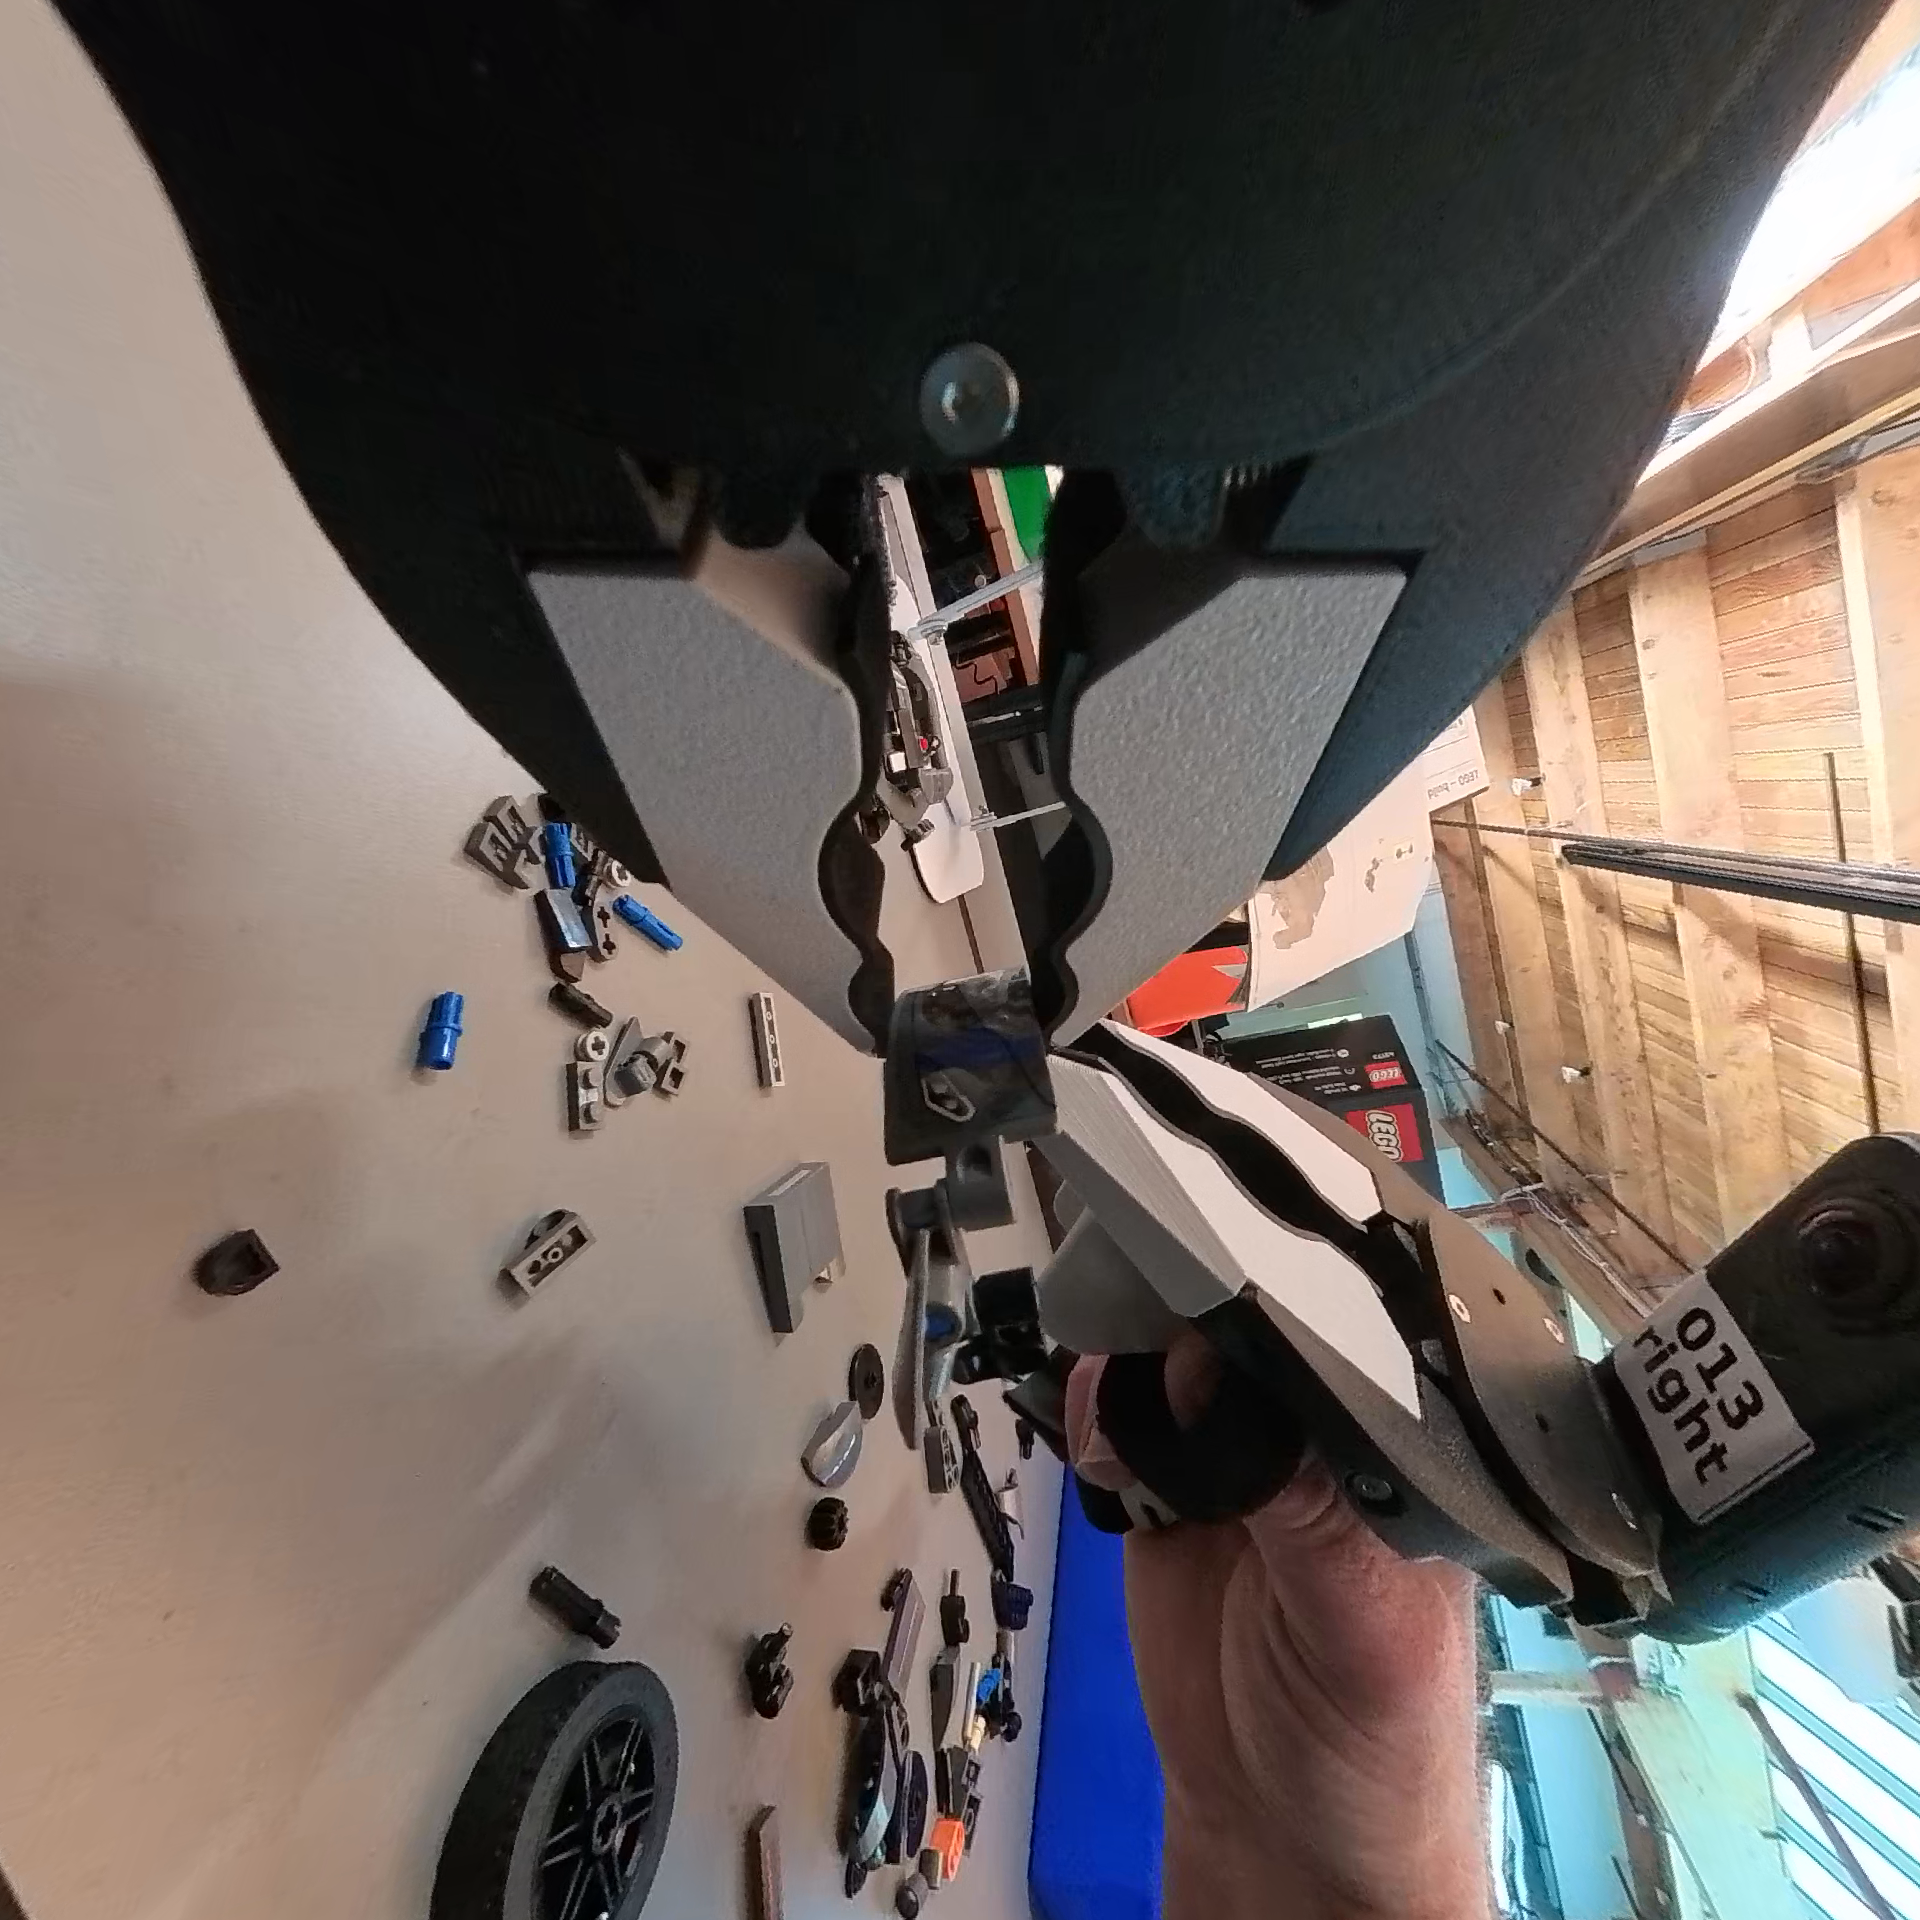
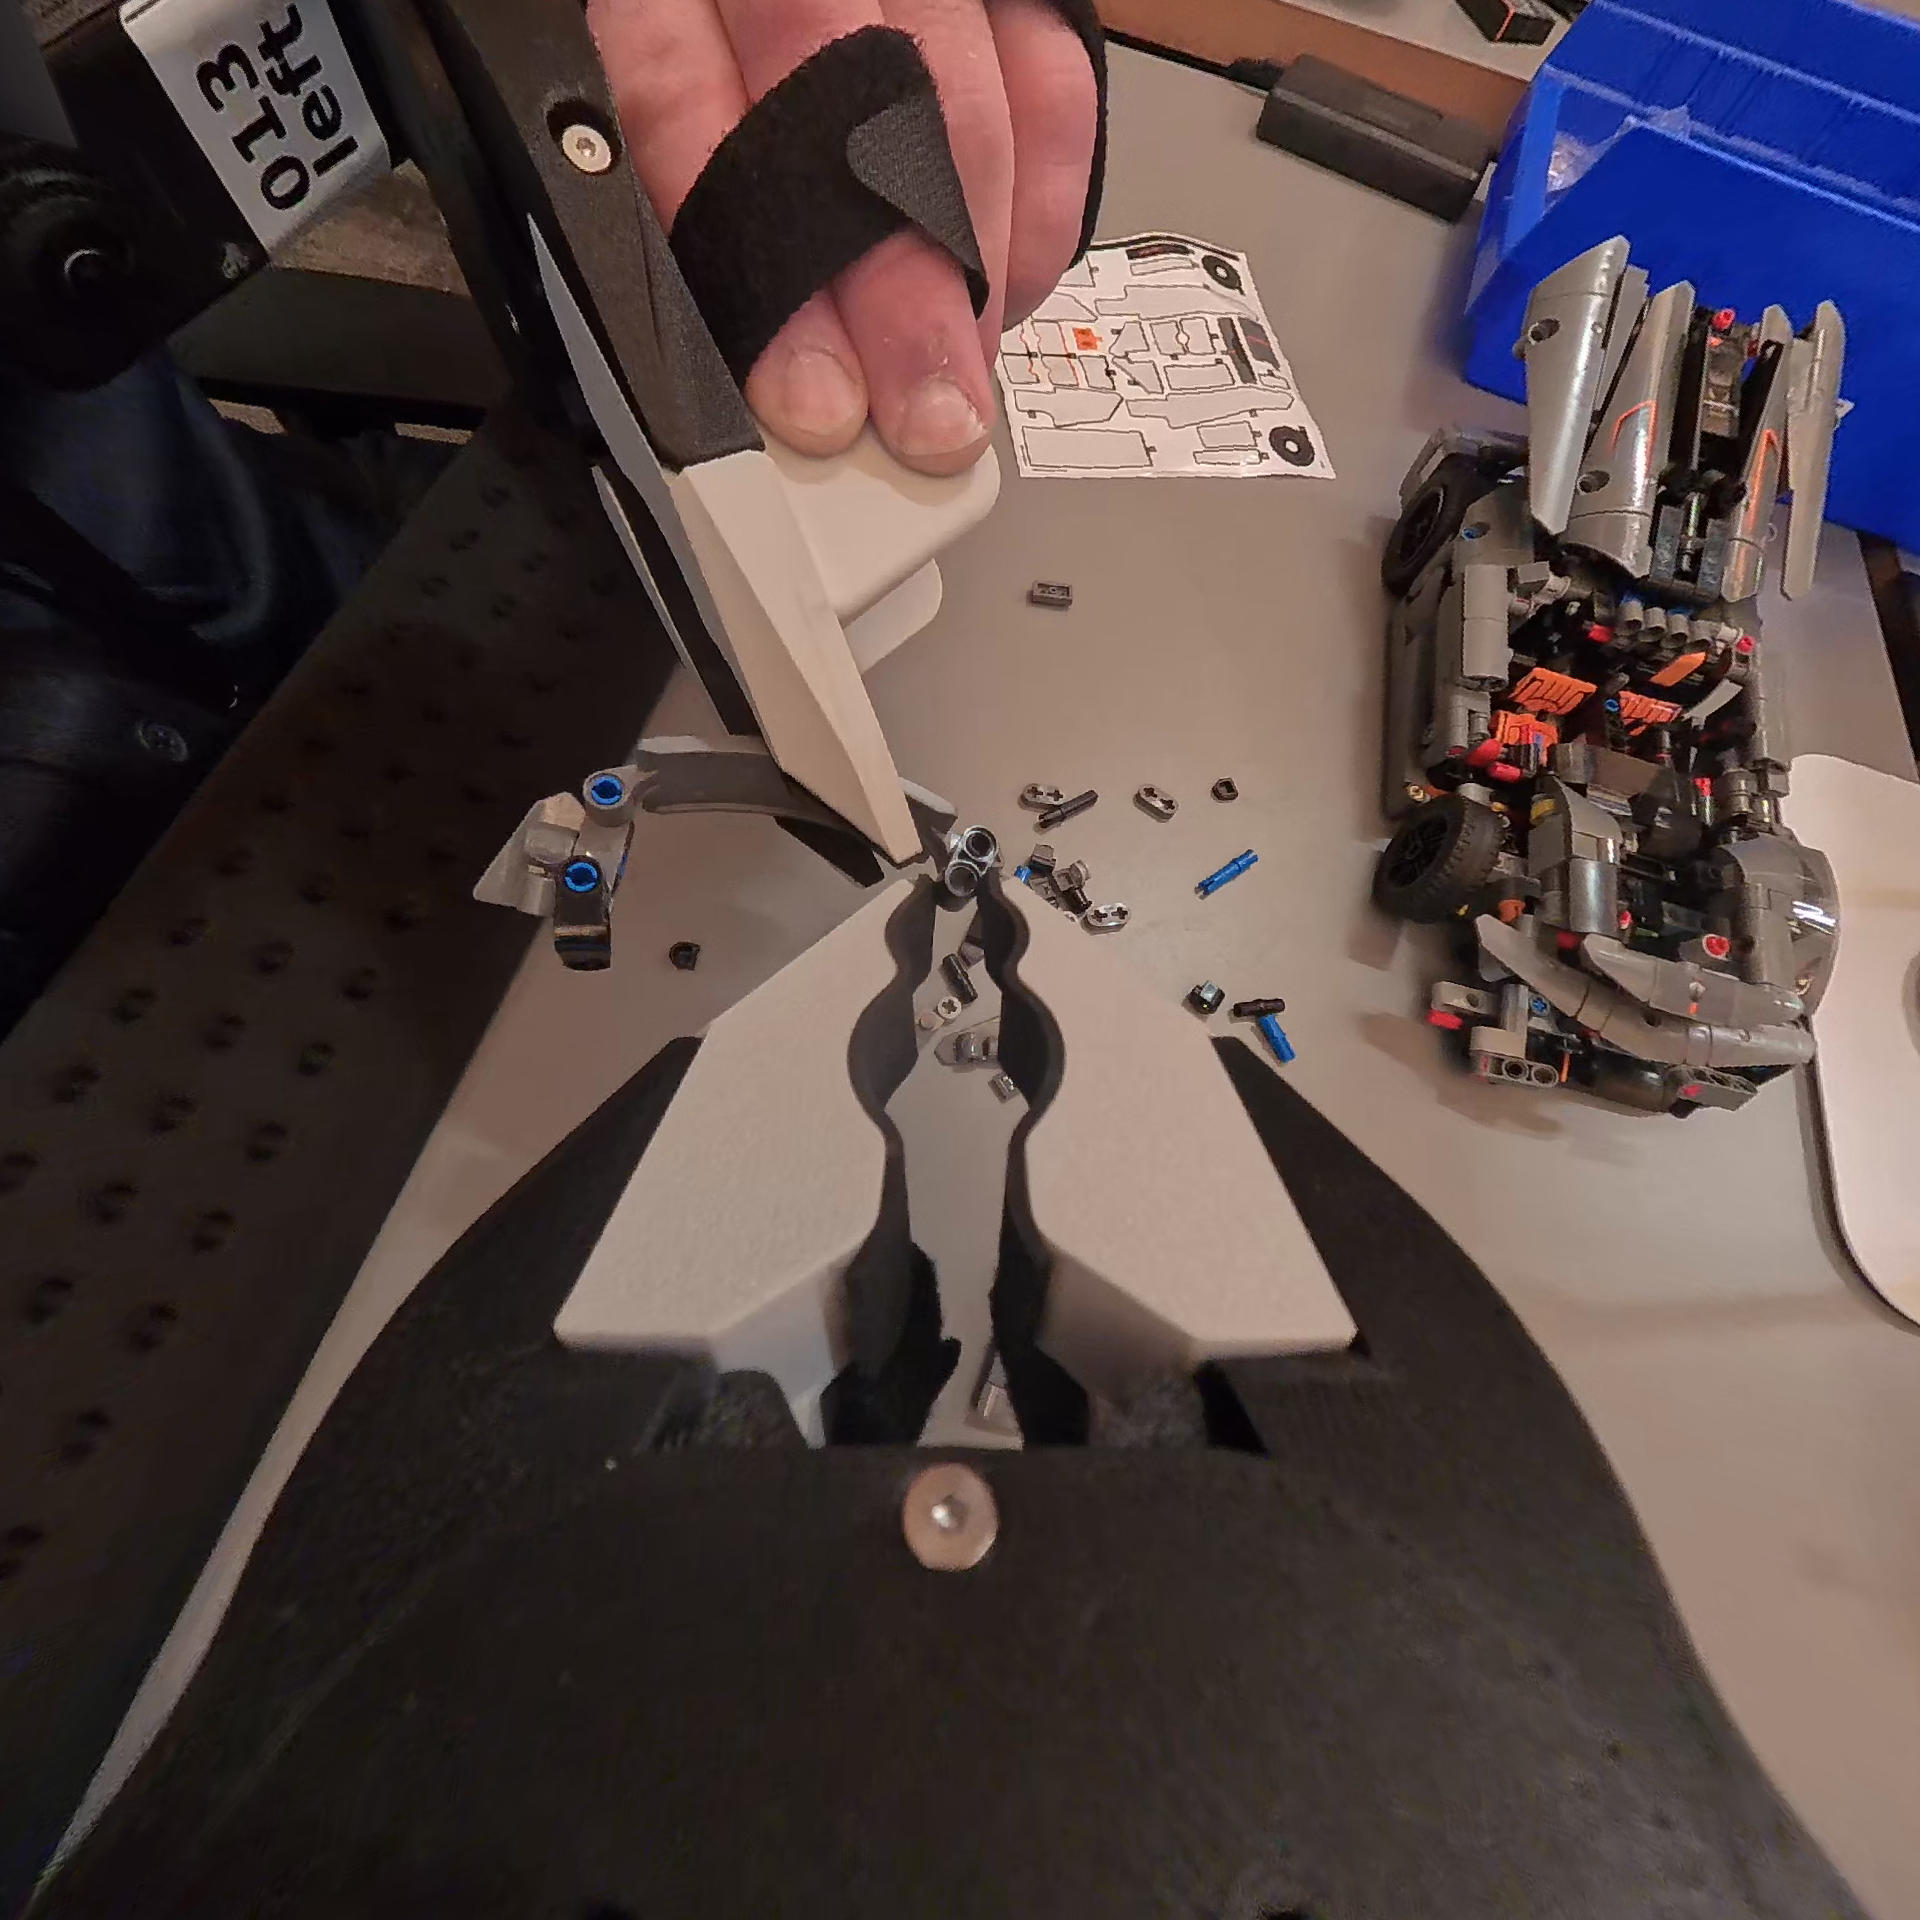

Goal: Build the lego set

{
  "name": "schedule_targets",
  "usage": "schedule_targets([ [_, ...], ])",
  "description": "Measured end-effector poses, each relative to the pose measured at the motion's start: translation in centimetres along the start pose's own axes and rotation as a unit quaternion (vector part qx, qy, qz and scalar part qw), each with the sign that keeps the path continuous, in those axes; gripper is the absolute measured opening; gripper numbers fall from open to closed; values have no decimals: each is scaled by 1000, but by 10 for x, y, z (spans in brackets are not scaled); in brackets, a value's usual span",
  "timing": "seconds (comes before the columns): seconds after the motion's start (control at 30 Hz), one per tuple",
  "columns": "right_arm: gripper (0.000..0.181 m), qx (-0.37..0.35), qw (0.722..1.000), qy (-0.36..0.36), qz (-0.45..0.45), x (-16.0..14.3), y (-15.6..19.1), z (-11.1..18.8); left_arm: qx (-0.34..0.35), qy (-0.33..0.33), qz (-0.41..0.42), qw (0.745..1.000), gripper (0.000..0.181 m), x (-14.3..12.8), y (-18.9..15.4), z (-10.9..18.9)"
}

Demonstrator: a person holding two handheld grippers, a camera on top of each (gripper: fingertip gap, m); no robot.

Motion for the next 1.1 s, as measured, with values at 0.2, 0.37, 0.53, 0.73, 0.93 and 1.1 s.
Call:
schedule_targets([
  [0.2,6,-6,1000,-2,2,1,-1,1,1,4,1,1000,23,-2,0,0],
  [0.37,6,-13,1000,-4,5,2,-2,1,2,8,3,1000,23,-3,1,-1],
  [0.53,6,-22,1000,-12,0,4,-5,3,4,17,8,1000,24,-7,2,-2],
  [0.73,5,-22,999,-30,-25,5,-9,3,8,26,13,1000,23,-12,4,-2],
  [0.93,14,-57,996,-62,-32,15,-20,18,-30,64,76,995,22,-34,-2,-8],
  [1.1,27,-36,996,-79,23,26,-2,26,-82,74,174,978,23,-54,-13,-13],
])
Point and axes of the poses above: each gripper's, where its closed fingertips meet, z back along the fingers, x out of its top, y = z × x across the jaws, the point moved 4 cm from there along z, back along the fingers, and after that the axes turned 12 degrees about -z, right-handed, at the moved point
